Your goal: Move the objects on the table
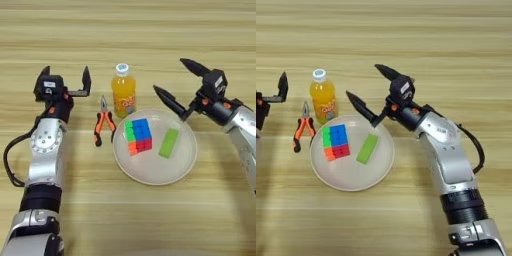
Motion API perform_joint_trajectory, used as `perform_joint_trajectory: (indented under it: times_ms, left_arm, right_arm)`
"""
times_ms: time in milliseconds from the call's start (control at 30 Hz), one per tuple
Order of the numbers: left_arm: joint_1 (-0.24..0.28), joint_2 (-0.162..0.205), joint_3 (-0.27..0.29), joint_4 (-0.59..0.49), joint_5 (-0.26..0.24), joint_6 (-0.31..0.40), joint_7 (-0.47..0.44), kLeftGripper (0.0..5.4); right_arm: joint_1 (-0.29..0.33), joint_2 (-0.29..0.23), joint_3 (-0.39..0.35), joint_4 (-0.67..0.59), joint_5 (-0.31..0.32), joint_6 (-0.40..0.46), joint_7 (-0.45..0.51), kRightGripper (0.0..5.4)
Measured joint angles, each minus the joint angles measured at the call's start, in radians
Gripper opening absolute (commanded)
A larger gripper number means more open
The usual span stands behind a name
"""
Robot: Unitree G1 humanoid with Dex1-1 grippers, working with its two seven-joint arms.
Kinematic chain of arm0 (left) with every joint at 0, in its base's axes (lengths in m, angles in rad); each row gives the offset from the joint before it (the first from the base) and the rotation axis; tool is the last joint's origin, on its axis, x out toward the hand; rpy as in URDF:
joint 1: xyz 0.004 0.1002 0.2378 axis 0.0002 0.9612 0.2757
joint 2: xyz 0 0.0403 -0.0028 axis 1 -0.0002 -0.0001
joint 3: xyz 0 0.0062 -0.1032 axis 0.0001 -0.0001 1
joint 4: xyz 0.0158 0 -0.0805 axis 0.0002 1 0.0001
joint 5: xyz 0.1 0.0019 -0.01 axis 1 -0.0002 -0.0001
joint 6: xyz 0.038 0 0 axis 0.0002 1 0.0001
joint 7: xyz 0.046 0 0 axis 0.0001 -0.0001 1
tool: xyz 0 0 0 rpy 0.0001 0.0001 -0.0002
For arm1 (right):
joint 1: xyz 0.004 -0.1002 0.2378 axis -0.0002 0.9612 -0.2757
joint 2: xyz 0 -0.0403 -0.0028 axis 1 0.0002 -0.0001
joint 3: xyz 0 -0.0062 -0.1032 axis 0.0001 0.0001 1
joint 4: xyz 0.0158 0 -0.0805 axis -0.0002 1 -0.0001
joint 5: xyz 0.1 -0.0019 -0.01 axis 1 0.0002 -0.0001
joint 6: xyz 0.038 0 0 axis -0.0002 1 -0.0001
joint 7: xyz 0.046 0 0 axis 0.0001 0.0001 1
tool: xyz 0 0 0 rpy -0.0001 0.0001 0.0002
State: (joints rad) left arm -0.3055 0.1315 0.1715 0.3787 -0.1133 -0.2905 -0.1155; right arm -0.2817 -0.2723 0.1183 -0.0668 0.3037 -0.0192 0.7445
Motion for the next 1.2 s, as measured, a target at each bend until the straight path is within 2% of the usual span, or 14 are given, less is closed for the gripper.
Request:
perform_joint_trajectory:
  times_ms: [167, 267, 333, 500, 700, 733, 867, 1200]
  left_arm:
    - [-0.016, -0.001, 0.000, 0.026, -0.005, 0.008, 0.003, 5.39]
    - [-0.020, -0.004, 0.002, 0.034, -0.010, 0.007, 0.000, 5.39]
    - [-0.024, -0.007, 0.002, 0.042, -0.012, 0.004, -0.004, 5.39]
    - [-0.023, -0.016, 0.000, 0.041, -0.012, -0.001, -0.006, 5.39]
    - [-0.021, -0.031, 0.000, 0.031, -0.012, -0.002, -0.007, 5.39]
    - [-0.020, -0.034, -0.001, 0.026, -0.012, -0.002, -0.007, 5.39]
    - [-0.018, -0.035, 0.000, 0.022, -0.012, -0.002, -0.008, 5.39]
    - [-0.016, -0.040, 0.000, 0.015, -0.013, -0.001, -0.012, 5.39]
  right_arm:
    - [0.017, -0.075, 0.072, -0.037, 0.023, 0.057, 0.155, 5.40]
    - [-0.003, -0.103, 0.114, 0.026, 0.039, 0.090, 0.266, 5.40]
    - [-0.074, -0.122, 0.135, 0.140, 0.029, 0.109, 0.347, 5.40]
    - [-0.243, -0.127, 0.176, 0.328, -0.029, 0.116, 0.463, 5.40]
    - [-0.312, -0.106, 0.216, 0.459, -0.092, 0.094, 0.515, 5.40]
    - [-0.327, -0.097, 0.234, 0.477, -0.103, 0.095, 0.547, 5.40]
    - [-0.337, -0.088, 0.271, 0.507, -0.134, 0.095, 0.600, 5.40]
    - [-0.375, -0.022, 0.285, 0.617, -0.203, -0.010, 0.563, 5.40]
